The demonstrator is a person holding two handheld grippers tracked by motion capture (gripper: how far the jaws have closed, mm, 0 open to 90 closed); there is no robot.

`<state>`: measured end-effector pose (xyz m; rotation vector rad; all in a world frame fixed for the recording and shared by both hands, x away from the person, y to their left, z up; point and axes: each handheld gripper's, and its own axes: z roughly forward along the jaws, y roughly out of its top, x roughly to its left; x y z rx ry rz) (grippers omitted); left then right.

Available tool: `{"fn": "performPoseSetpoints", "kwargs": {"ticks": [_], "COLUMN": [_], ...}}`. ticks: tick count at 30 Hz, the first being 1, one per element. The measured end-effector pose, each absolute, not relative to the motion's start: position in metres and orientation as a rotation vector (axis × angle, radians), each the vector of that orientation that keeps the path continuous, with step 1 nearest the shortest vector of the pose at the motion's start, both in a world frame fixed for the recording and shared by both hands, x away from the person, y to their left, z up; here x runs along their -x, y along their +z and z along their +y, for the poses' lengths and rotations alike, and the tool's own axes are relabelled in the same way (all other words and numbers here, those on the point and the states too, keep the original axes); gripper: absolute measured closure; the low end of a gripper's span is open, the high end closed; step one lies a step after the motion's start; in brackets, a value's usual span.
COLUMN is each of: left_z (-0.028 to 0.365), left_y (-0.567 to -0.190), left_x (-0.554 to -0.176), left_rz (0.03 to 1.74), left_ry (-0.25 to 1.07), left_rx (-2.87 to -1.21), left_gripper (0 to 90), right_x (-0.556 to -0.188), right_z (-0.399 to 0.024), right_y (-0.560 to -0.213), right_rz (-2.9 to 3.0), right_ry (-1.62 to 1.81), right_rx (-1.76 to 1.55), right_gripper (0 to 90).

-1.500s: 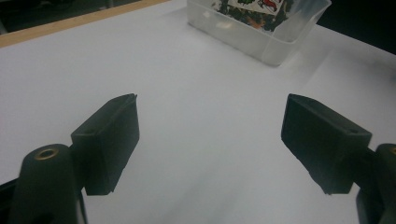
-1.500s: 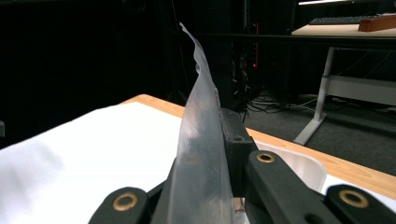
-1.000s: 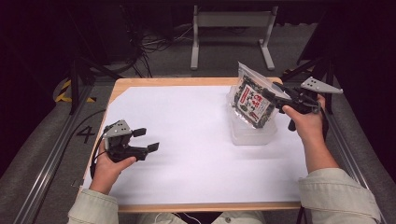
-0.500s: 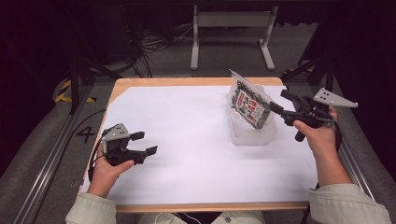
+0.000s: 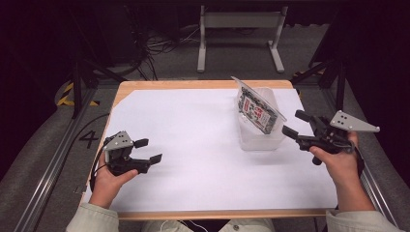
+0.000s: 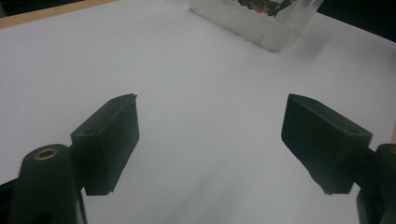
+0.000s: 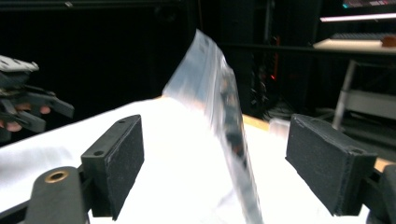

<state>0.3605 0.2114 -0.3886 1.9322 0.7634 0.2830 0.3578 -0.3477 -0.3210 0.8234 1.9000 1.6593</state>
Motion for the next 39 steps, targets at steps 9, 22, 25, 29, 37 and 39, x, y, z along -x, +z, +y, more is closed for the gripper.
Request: {"fn": "performPoseSetpoints", "kwargs": {"ticks": [9,22,25,29,37,39], "left_z": [0.215,0.218,0.218,0.217,0.215,0.215], "left_y": [-0.392,-0.401,-0.404,-0.408,-0.415,-0.417], "left_x": [-0.351,-0.350,-0.350,-0.350,-0.351,-0.352], "left_rz": [0.746,0.738,0.743,0.740,0.730,0.735], "left_ry": [0.287,0.289,0.289,0.287,0.292,0.285], "left_rx": [-1.921,-1.906,-1.902,-1.904,-1.914,-1.916], "left_gripper": [20.0,19.7,19.4,19.0,18.3,18.3], "right_x": [-0.340,-0.345,-0.346,-0.346,-0.348,-0.348], "right_z": [-0.337,-0.322,-0.318,-0.313,-0.308,-0.306], "right_y": [-0.352,-0.394,-0.404,-0.416,-0.434,-0.438], "right_rz": [2.000,2.088,2.114,2.140,2.182,2.196], "right_ry": [1.558,1.528,1.510,1.488,1.445,1.437], "right_rx": [-0.823,-0.860,-0.861,-0.859,-0.869,-0.873], "right_gripper": [17.7,17.3,17.2,17.0,16.5,16.5]}}
